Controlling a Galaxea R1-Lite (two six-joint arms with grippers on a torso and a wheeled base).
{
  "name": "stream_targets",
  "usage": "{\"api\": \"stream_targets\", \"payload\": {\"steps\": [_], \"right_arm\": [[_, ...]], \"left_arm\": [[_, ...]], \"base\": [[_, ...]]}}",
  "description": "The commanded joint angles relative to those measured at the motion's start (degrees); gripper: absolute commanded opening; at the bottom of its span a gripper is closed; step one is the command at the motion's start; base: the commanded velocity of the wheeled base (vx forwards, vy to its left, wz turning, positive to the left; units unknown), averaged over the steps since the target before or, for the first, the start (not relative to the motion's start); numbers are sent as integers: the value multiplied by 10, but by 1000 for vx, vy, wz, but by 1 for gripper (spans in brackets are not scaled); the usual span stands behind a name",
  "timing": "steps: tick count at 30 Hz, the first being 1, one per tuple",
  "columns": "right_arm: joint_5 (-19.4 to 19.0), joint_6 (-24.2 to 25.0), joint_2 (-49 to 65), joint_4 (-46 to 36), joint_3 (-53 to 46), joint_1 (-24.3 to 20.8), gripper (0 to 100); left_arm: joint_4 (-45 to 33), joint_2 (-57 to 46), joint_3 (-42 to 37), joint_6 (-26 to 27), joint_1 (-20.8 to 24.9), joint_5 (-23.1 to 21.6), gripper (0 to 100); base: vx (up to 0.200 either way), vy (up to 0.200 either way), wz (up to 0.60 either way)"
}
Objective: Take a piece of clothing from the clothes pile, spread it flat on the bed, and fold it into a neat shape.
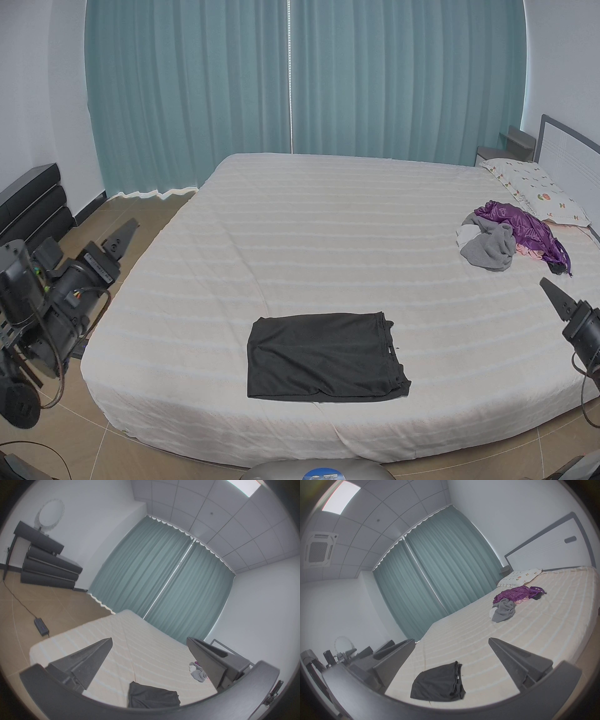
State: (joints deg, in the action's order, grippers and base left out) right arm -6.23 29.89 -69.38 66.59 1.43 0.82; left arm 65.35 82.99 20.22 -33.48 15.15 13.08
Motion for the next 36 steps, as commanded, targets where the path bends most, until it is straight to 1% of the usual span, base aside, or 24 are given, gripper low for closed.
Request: {"api": "stream_targets", "payload": {"steps": [1,3,5,7,8,9,11,12,14,15,20,21,24,27,28,29,30,31,34,35,36], "right_arm": [[-60,-95,380,-310,-13,8,100],[-60,-145,446,-395,-4,4,100],[-60,-197,514,-478,15,-4,100],[-60,-232,569,-550,46,-20,100],[-60,-242,583,-572,57,-25,100],[-60,-257,612,-618,85,-35,100],[-59,-266,645,-680,118,-40,100],[-59,-273,658,-711,136,-30,100],[-60,-274,671,-731,149,-20,100],[-61,-275,688,-747,158,-12,100],[-57,-302,694,-724,160,-10,100],[-47,-313,694,-705,153,-10,100],[3,-348,694,-661,118,-10,100],[34,-375,694,-596,51,-10,100],[35,-376,694,-593,46,-10,100],[36,-389,694,-538,1,-10,100],[36,-391,694,-528,-6,-10,100],[33,-399,694,-520,-14,-10,100],[30,-399,694,-530,-14,-10,100],[25,-397,694,-562,-14,-10,100],[23,-397,694,-574,-14,-10,100]], "left_arm": [[-2,-260,-128,115,4,62,100],[-16,-310,-142,148,4,76,100],[-49,-367,-147,192,4,91,100],[-89,-428,-143,228,1,93,100],[-102,-447,-142,239,0,93,100],[-133,-483,-140,261,-5,94,100],[-171,-527,-140,288,-11,94,100],[-193,-558,-140,303,-18,94,100],[-209,-582,-140,315,-27,93,100],[-222,-610,-140,329,-40,93,100],[-248,-667,-140,350,-69,93,100],[-262,-694,-140,356,-86,92,100],[-296,-746,-144,365,-124,77,100],[-346,-806,-145,365,-160,30,100],[-346,-807,-147,365,-160,27,100],[-362,-830,-147,367,-152,16,100],[-362,-830,-148,368,-152,14,100],[-363,-830,-156,367,-151,12,100],[-361,-830,-174,369,-151,4,100],[-374,-830,-202,373,-151,-44,100],[-387,-830,-202,371,-151,-60,100]], "base": [[0,0,0],[0,0,0],[0,0,0],[0,0,0],[0,0,0],[0,0,0],[0,0,0],[0,0,0],[0,0,0],[0,0,0],[0,0,0],[0,0,0],[0,0,0],[0,0,0],[0,0,0],[0,0,0],[0,0,0],[0,0,0],[0,0,0],[0,0,0],[0,0,0]]}}
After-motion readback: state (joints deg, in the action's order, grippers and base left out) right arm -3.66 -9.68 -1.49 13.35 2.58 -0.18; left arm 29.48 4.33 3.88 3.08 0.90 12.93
